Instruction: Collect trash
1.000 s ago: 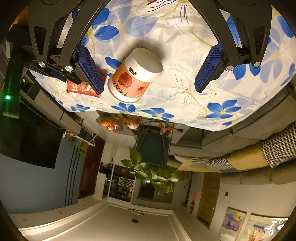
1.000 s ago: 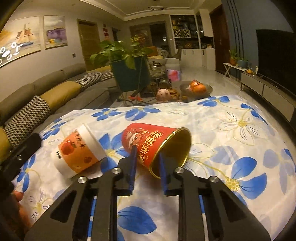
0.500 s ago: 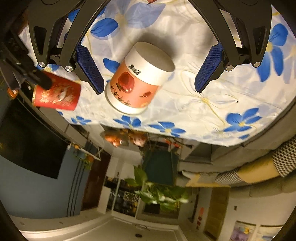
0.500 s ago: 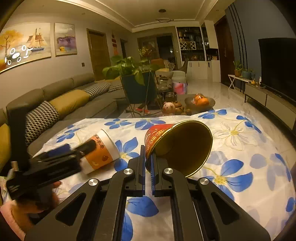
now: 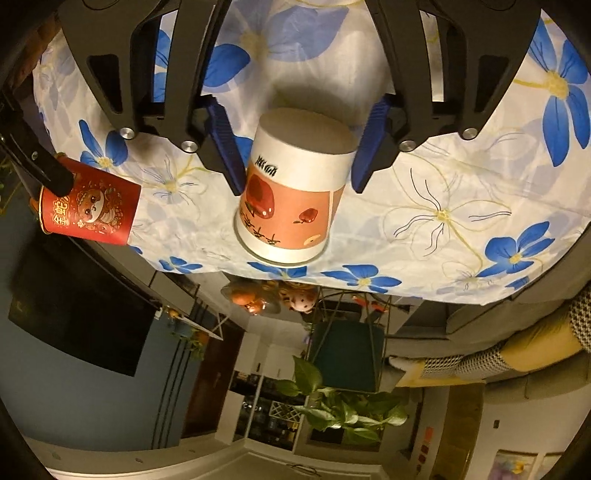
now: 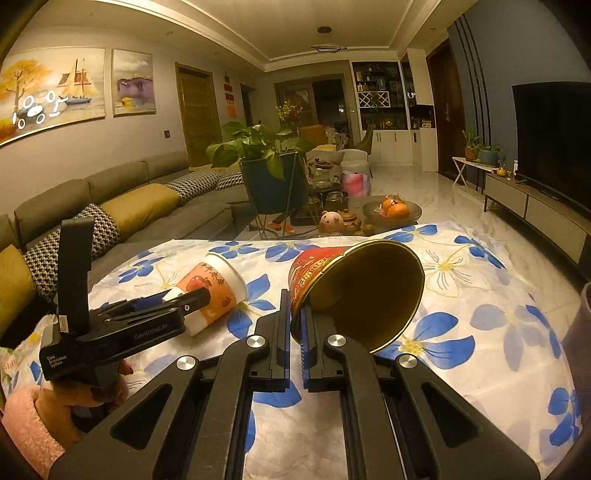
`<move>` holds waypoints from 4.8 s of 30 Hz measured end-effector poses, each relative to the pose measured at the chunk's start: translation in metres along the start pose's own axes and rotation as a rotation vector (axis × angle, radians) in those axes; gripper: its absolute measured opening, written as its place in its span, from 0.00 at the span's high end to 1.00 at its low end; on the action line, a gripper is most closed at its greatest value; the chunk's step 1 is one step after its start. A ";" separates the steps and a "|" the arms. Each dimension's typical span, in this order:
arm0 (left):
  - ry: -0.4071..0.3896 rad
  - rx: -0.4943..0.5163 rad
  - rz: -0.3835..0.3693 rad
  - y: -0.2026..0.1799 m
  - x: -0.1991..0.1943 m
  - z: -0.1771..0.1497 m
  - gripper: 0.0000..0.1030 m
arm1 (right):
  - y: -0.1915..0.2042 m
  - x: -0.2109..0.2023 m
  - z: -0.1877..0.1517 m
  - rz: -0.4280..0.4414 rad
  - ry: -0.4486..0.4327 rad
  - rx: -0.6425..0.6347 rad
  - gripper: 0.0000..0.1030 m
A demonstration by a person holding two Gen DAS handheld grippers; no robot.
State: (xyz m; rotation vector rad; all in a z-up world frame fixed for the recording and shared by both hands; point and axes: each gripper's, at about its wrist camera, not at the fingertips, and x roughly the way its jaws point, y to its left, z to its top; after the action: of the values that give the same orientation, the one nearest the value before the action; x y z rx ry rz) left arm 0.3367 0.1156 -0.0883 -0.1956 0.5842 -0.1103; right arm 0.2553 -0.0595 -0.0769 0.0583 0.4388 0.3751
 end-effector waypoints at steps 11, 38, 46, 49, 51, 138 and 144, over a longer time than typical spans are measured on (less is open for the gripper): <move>-0.088 0.032 0.007 -0.025 -0.045 -0.006 0.46 | -0.003 -0.037 0.004 -0.014 -0.037 -0.031 0.95; -0.191 0.209 -0.100 -0.189 -0.124 -0.025 0.46 | -0.090 -0.172 -0.005 -0.203 -0.145 0.006 0.95; -0.196 0.258 -0.212 -0.251 -0.119 -0.032 0.46 | -0.136 -0.199 -0.010 -0.305 -0.161 0.041 0.95; -0.197 0.276 -0.255 -0.277 -0.115 -0.034 0.46 | -0.156 -0.210 -0.013 -0.345 -0.167 0.062 0.95; -0.195 0.285 -0.288 -0.294 -0.110 -0.035 0.46 | -0.170 -0.216 -0.014 -0.370 -0.171 0.076 0.95; -0.222 0.114 0.079 -0.163 -0.276 -0.123 0.06 | -0.011 -0.307 -0.087 -0.574 -0.190 0.027 0.05; -0.231 0.108 0.082 -0.155 -0.297 -0.134 0.06 | 0.013 -0.320 -0.092 -0.555 -0.212 -0.001 0.05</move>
State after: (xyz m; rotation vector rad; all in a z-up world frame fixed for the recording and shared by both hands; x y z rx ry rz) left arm 0.0082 -0.0087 -0.0048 -0.0776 0.3541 -0.0391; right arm -0.0568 -0.1671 -0.0289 -0.0256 0.2297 -0.1772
